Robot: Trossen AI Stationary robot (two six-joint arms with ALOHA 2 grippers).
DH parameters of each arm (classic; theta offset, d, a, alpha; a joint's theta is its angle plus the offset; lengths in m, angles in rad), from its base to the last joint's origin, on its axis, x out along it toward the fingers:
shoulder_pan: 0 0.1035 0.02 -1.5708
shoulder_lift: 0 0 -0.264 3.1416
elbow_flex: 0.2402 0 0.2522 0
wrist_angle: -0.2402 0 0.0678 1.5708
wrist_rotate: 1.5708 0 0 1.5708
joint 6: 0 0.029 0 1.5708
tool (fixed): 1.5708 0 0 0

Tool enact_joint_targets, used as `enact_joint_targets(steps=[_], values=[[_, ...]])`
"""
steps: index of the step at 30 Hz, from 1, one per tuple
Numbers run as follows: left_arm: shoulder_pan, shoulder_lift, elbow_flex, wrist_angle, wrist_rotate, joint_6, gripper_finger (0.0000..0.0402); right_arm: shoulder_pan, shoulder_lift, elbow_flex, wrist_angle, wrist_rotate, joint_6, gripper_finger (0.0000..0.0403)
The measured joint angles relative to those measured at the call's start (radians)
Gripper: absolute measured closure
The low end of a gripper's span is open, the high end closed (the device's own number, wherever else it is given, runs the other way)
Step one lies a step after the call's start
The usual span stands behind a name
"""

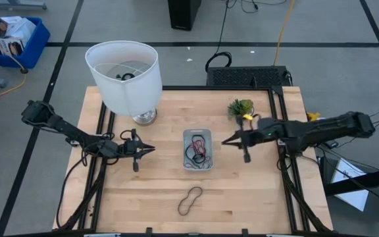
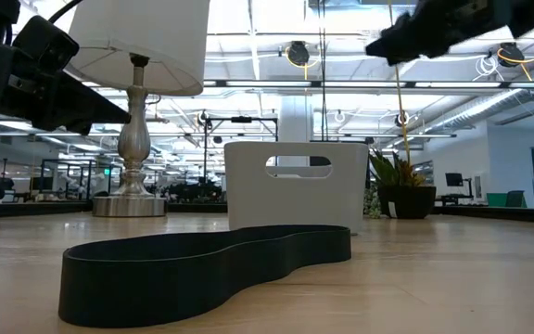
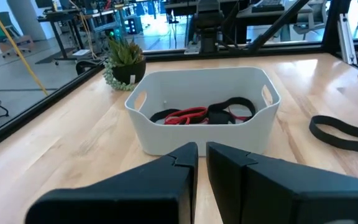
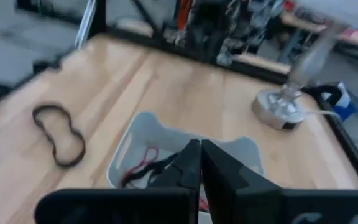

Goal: Pick and place rubber bands into bin
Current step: Put the black rubber band into the gray bin

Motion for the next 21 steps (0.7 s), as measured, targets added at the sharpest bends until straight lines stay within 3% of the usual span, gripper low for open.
enact_joint_targets(steps=[5,13,18,21], values=[[0.000,0.000,0.000,0.000,0.000,0.001,0.0360,-0.063,-0.126,-0.187,0.191,-0.046,0.081,0.0401],[0.000,0.000,0.000,-0.001,0.000,0.005,0.0360,-0.079,-0.134,-0.466,0.570,-0.050,0.164,0.0402],[0.000,0.001,0.034,-0.006,0.000,0.008,0.0360,-0.097,-0.144,-0.541,0.650,-0.060,0.175,0.0402],[0.000,0.000,0.144,-0.132,0.001,0.034,0.0360,-0.126,-0.142,-0.548,0.642,-0.120,0.189,0.0402]])
